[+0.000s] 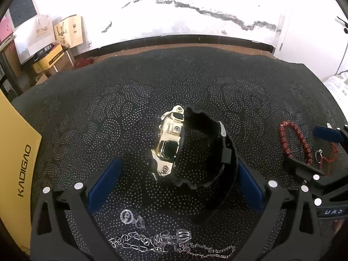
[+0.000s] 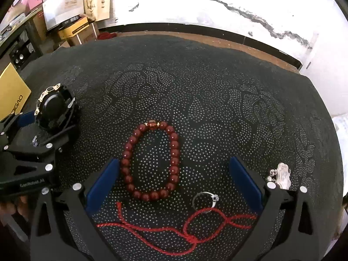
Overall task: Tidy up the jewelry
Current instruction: 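Grasp the black watch with the left tool while the right tool grasps the red bead bracelet, then carry the watch and bead bracelet with both tools over the white box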
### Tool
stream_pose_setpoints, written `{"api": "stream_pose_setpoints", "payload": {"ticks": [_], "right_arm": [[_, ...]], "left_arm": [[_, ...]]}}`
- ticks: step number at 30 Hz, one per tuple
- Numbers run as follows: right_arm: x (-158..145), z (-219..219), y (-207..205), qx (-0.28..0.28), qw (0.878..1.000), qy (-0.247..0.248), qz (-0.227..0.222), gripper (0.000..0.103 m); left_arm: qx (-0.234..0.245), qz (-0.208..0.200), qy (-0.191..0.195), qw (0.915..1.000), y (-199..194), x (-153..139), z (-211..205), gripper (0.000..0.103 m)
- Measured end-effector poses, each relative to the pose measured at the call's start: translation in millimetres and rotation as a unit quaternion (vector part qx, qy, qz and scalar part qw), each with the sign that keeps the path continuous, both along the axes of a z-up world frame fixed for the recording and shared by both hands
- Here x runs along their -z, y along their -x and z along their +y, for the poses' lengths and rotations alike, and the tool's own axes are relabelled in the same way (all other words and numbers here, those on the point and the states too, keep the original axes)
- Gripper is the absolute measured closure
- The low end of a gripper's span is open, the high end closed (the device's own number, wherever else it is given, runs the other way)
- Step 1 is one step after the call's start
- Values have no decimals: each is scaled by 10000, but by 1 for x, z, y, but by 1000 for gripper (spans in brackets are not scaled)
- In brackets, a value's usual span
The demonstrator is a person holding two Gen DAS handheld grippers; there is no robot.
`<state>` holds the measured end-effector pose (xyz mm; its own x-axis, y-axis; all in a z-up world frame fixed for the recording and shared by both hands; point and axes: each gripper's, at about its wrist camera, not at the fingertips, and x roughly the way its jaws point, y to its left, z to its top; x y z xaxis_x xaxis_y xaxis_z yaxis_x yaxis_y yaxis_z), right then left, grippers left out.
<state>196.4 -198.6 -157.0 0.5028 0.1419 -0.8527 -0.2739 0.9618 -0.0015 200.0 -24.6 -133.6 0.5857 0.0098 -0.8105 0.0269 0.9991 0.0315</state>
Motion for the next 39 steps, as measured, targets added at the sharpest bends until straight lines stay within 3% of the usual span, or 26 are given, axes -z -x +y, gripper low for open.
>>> {"api": "stream_pose_setpoints", "payload": {"ticks": [3,5,8,9,10,11,13,14,25,35,39], "right_arm": [[0,0,1,-56,10000,-8,-6,7],[0,-1,2,-188,9998,-41,-36,14],[-6,-1,6,-297,9995,-94,-39,30],[-7,0,8,-329,9994,-89,-53,32],[-8,1,9,-352,9993,-94,-85,43],[-11,1,11,-359,9992,-107,-130,62],[-12,1,9,-344,9992,-179,-108,84],[-13,1,9,-336,9991,-225,-85,87],[-27,-1,13,-233,9985,-491,-117,88],[-77,3,29,-208,9966,-664,-440,88],[-111,16,47,-297,9941,-782,-685,88]], "left_arm": [[9,-11,-14,10000,2,0,0,7],[65,-50,-13,10000,4,-1,-1,13],[311,-139,-41,9994,9,-5,-10,35],[342,-150,-56,9993,9,-6,-12,37],[322,-158,-43,9993,10,-6,-13,38],[314,-162,-38,9994,10,-6,-13,39],[325,-162,-55,9993,11,-7,-14,43],[338,-163,-76,9993,11,-7,-15,44],[169,-201,-33,9997,17,-22,-11,50],[138,-309,45,9994,34,-73,-4,52],[127,-385,57,9992,52,-101,4,52]]}}
